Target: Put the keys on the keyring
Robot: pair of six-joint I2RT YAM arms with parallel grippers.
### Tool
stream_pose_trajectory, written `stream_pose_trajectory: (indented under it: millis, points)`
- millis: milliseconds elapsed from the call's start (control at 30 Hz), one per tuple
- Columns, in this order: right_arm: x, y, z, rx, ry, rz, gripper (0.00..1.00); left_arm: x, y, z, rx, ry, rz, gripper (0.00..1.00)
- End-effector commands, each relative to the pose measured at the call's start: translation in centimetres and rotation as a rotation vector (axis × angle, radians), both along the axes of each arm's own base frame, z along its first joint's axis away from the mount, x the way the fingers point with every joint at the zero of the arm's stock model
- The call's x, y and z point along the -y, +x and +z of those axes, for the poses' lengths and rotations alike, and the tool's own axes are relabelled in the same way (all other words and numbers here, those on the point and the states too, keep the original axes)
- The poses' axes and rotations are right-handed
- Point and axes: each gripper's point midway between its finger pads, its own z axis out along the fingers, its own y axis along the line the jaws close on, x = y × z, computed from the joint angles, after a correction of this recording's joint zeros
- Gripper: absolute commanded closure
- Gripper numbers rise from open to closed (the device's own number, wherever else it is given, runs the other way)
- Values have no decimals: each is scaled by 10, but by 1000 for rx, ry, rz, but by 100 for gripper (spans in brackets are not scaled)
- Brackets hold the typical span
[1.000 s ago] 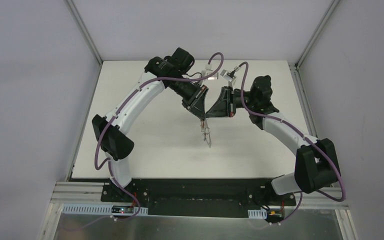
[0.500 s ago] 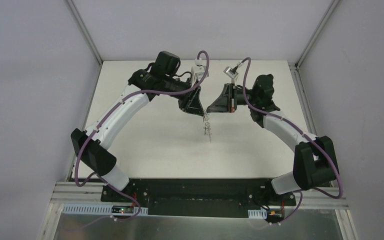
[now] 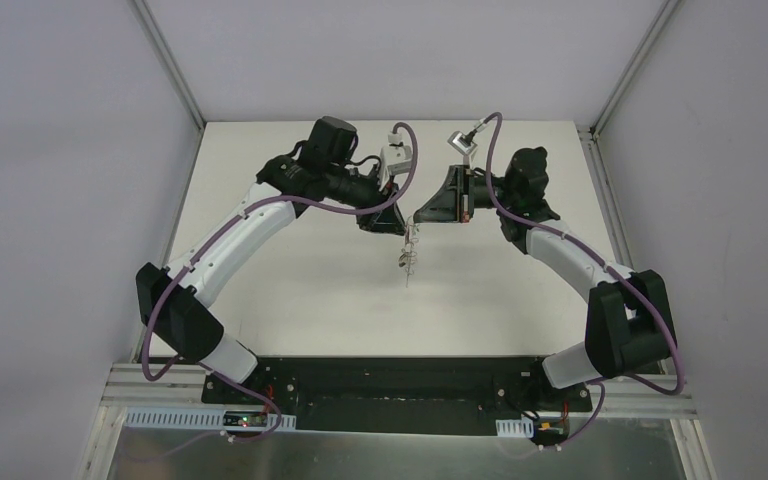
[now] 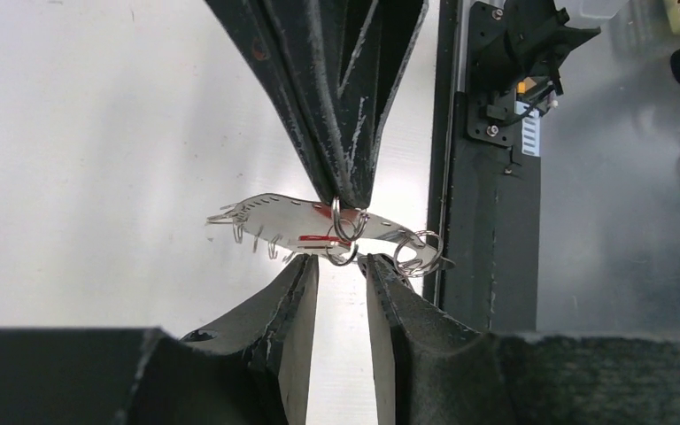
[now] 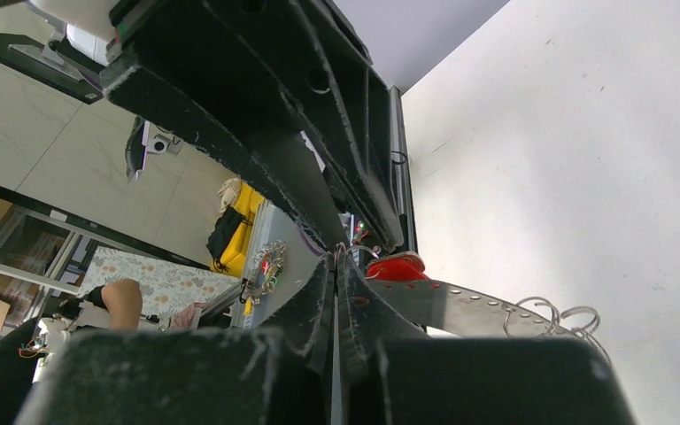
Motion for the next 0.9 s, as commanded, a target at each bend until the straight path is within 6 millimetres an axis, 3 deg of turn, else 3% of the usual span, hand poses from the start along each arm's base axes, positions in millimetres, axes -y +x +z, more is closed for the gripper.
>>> stream_pose_trajectory:
  millis: [0,467,867]
  points:
    - [0,4,25,94,39,-5,100,4,-4,22,139,-61,-44,74]
    - [1,10,24,86,39,-29,100,8,-19,15,121,-49,-88,100]
    - [1,11,21,94,39,-49,100,18,-21,19,83,-34,-47,100]
